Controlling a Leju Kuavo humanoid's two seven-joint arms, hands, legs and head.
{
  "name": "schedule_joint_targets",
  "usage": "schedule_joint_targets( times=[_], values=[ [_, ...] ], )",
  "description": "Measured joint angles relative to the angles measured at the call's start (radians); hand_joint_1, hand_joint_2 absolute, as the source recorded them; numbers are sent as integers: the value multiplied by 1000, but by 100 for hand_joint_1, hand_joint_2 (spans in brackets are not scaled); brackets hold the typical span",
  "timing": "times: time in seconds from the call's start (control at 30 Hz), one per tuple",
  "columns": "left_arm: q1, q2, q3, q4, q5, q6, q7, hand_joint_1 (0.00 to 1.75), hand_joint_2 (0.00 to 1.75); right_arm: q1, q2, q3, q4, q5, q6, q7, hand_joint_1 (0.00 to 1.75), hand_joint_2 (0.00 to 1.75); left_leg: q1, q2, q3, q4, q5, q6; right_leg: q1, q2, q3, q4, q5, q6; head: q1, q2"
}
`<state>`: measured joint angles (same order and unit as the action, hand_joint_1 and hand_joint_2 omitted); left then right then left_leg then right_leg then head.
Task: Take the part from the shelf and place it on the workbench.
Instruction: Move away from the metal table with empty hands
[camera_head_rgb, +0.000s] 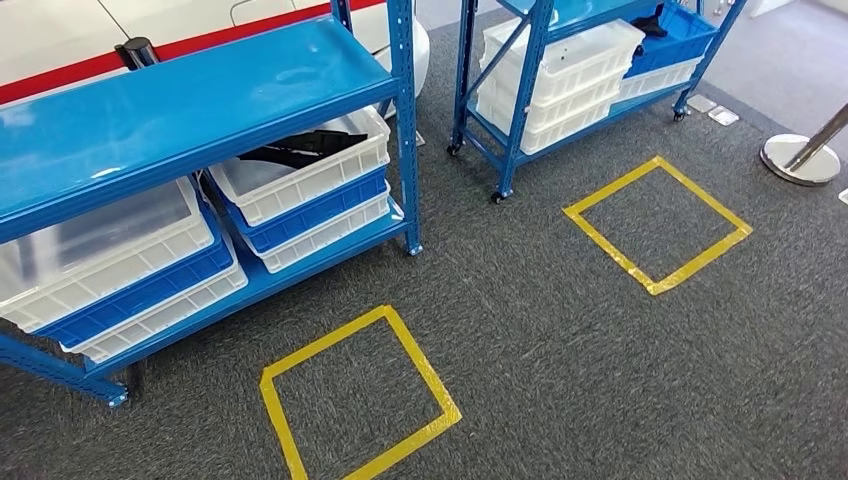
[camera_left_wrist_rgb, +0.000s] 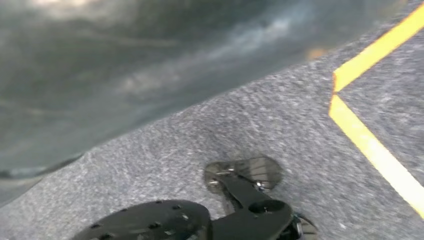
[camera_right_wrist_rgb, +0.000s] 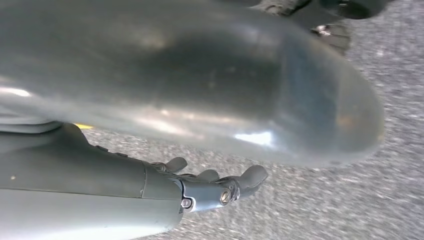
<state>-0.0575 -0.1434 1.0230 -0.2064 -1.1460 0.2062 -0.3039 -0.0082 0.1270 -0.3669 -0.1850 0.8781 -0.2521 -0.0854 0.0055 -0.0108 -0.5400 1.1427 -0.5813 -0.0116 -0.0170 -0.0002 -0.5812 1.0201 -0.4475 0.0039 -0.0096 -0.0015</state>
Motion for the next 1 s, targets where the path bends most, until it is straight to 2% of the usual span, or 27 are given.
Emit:
schedule_joint_targets(
  times=[0.07, 0.1, 0.13, 0.17, 0.2, 0.23, 0.3, 0.37, 0.43, 0.47, 0.5, 0.57, 0.6, 0.63, 0.67, 0.73, 0.77, 0.8, 0.87, 0.93, 1.0],
  values=[
    [0, 0, 0, 0, 0, 0, -1, 0, 0, -2, 0, 0, 0, 0, 0, -1, 0, 0, 2, 2, -76, 112, -42, -6, 1, 1, 10, 0, -9, -8, -2, 0],
    [0, 0, 0, 0, 0, 0, -1, 0, 0, -2, 1, 0, 0, 0, 0, -2, 0, 0, 3, 2, -106, 142, -47, -8, 2, 2, 16, 0, -15, -9, -2, 0],
    [1, 0, 0, 0, 0, 0, -1, 0, 0, -1, 1, 0, 0, 0, 0, -2, 0, 0, 5, 3, -122, 141, -32, -9, 2, 4, 23, 0, -21, -8, -2, 0],
    [2, 0, 0, 0, 0, 0, -1, 0, 0, 0, 1, -1, 0, 0, 0, -2, 0, 0, 6, 3, -120, 107, 4, -9, 2, 5, 32, 0, -27, -6, -2, 0],
    [3, 0, 0, 0, 0, 0, -2, 0, 0, 2, 1, -1, 0, 0, 0, -2, 0, 0, 7, 4, -105, 47, 53, -7, 2, 7, 42, 0, -34, -4, -2, 0],
    [3, 1, 0, 0, 0, 0, -2, 0, 0, 2, 2, -1, 0, 0, 0, -2, 0, 0, 6, 6, -89, -7, 86, -4, 3, 8, 52, 0, -40, -1, -2, 0],
    [2, 1, 0, 0, 0, 0, -4, 0, 0, 0, 3, -1, 1, 0, 0, -1, 0, 0, 0, 9, -69, -76, 97, 5, 6, 8, 59, 1, -50, 10, -4, 0],
    [3, 2, 0, 0, 0, 0, -5, 0, 0, -3, 4, -1, 1, 0, 0, -1, 0, 0, -4, 9, -64, -88, 87, 18, 9, 8, 57, -1, -60, 23, -5, 0],
    [4, 2, 0, 0, 0, 0, -6, 0, 0, -4, 4, -2, 1, 0, 1, -1, 0, 0, 0, 10, -49, -98, 106, 31, 10, 8, 58, 11, -72, 34, -4, 0],
    [4, 2, 0, 0, 0, 0, -6, 0, 0, -4, 3, -2, 0, 0, 1, -1, 0, 0, 3, 10, -42, -103, 107, 37, 10, 7, 46, 38, -85, 35, -2, 0],
    [2, 2, 0, 0, 0, 0, -6, 0, 0, -4, 3, -2, 0, 0, 1, -1, 0, 0, 5, 10, -37, -106, 108, 41, 10, 7, 19, 88, -104, 35, -1, 0],
    [0, 2, 0, 0, 0, 0, -7, 0, 0, -4, 3, -2, 0, 0, 1, -1, 0, 0, 4, 8, -35, -107, 102, 47, 8, 7, -64, 217, -144, 33, 1, 0],
    [0, 2, 0, 0, 0, 0, -7, 0, 0, -4, 3, -2, 1, 0, 1, -1, 0, 0, 4, 7, -32, -107, 98, 49, 6, 7, -100, 263, -151, 36, 1, 0],
    [0, 1, 0, 0, 0, 0, -7, 0, 0, -3, 3, -2, 1, 1, 1, -1, 0, 0, 4, 5, -28, -107, 93, 49, 5, 7, -120, 276, -142, 43, 1, 0],
    [0, 1, 0, 0, 0, 0, -6, 0, 0, -2, 2, -2, 1, 1, 1, -1, 0, 0, 5, 2, -22, -107, 88, 47, 3, 7, -120, 249, -116, 53, 1, 0],
    [1, 0, 1, 0, 0, 0, -6, 0, 0, 0, 1, -2, 1, 2, 1, -1, 0, 0, 4, -1, -6, -107, 75, 41, 1, 4, -80, 120, -41, 69, 2, 0],
    [1, 0, 1, 0, 0, 0, -6, 0, 0, 0, 0, -2, 1, 3, 1, -1, 0, 0, 2, -3, 0, -106, 67, 35, 2, 3, -56, 62, -13, 69, 2, 0],
    [1, -1, 1, 0, 0, 0, -6, 0, 0, -1, 0, -2, 1, 4, 1, -1, 0, 0, 0, -4, 4, -107, 61, 31, 4, 2, -41, 28, 3, 63, 3, 0],
    [0, 0, 1, 0, 0, 0, -6, 0, 0, -3, 0, -2, 1, 5, 1, -1, 0, 0, -3, -5, 10, -112, 54, 21, 9, 2, -31, 15, 5, 46, 3, 0],
    [-1, 0, 1, -1, 0, 0, -6, 0, 0, -3, 0, -2, 1, 6, 1, -1, 0, 0, -1, -3, 17, -111, 46, 11, 2, 3, -22, 8, 2, 32, 2, 0],
    [0, 0, 1, -1, 0, 1, -6, 0, 0, -4, 1, -2, 1, 6, 1, -1, 0, 0, 1, 1, -8, -46, 11, 2, -7, 3, -6, 0, -3, 15, -2, 0]
  ],
)
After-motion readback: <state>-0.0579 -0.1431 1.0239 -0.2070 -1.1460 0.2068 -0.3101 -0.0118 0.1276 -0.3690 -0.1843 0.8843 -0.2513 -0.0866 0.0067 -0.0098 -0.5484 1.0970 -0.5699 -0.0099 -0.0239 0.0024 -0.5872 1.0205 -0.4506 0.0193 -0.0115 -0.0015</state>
